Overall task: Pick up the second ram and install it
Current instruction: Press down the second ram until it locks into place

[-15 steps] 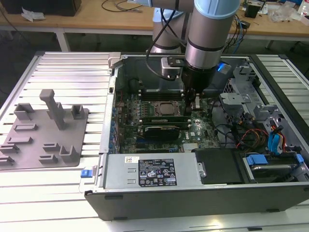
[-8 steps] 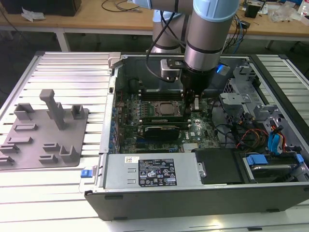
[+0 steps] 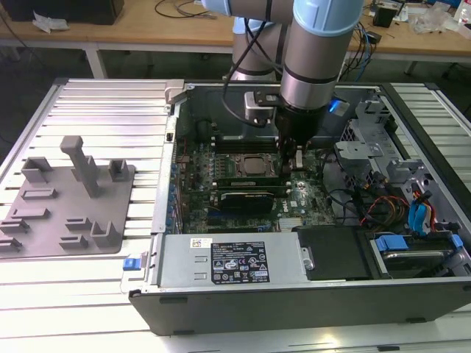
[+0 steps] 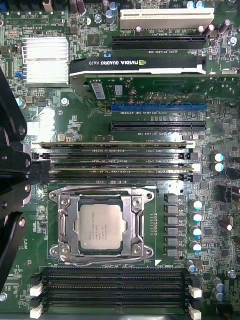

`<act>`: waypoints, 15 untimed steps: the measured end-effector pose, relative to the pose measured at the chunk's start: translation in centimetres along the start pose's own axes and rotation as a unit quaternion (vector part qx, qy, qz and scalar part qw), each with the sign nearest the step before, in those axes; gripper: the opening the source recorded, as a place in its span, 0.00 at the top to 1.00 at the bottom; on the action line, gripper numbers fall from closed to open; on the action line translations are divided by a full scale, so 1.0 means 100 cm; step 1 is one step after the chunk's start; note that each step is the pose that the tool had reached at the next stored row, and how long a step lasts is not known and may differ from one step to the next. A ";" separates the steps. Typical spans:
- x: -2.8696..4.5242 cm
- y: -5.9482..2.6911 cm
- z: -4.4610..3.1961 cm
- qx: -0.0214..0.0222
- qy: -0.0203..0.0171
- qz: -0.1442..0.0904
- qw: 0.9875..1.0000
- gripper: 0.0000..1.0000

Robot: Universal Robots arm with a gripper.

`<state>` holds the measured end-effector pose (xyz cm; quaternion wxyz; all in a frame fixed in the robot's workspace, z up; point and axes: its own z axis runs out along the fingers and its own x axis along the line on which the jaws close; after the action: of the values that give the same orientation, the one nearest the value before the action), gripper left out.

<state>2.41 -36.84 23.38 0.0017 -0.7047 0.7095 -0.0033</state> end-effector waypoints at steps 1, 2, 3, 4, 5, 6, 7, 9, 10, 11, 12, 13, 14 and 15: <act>0.0001 0.0000 0.0002 0.000 0.000 0.000 1.000 0.92; 0.0001 0.0000 0.0004 0.000 0.000 0.000 1.000 0.92; 0.0000 0.0000 0.0019 0.000 0.000 0.000 1.000 0.92; 0.0001 0.0000 0.0023 0.000 0.000 0.000 1.000 0.92; 0.0001 0.0000 0.0025 0.000 0.000 0.000 1.000 0.92; 0.0001 0.0000 0.0026 0.000 0.000 0.000 1.000 0.92; 0.0000 0.0000 0.0034 0.000 0.000 0.000 1.000 0.92; 0.0001 0.0001 0.0041 0.000 0.000 0.000 1.000 0.92; 0.0001 0.0001 0.0043 0.000 0.000 0.000 1.000 0.92; 0.0001 0.0001 0.0052 0.000 0.000 0.000 1.000 0.92; 0.0001 0.0001 0.0051 0.000 0.000 0.000 1.000 0.92; 0.0001 0.0001 0.0052 0.000 0.000 0.000 1.000 0.92; 0.0001 0.0001 0.0053 0.000 0.000 0.000 1.000 0.92; -0.0001 0.0000 0.0045 0.000 0.000 0.000 1.000 0.92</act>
<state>2.41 -36.83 22.93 0.0019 -0.7047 0.7095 -0.0031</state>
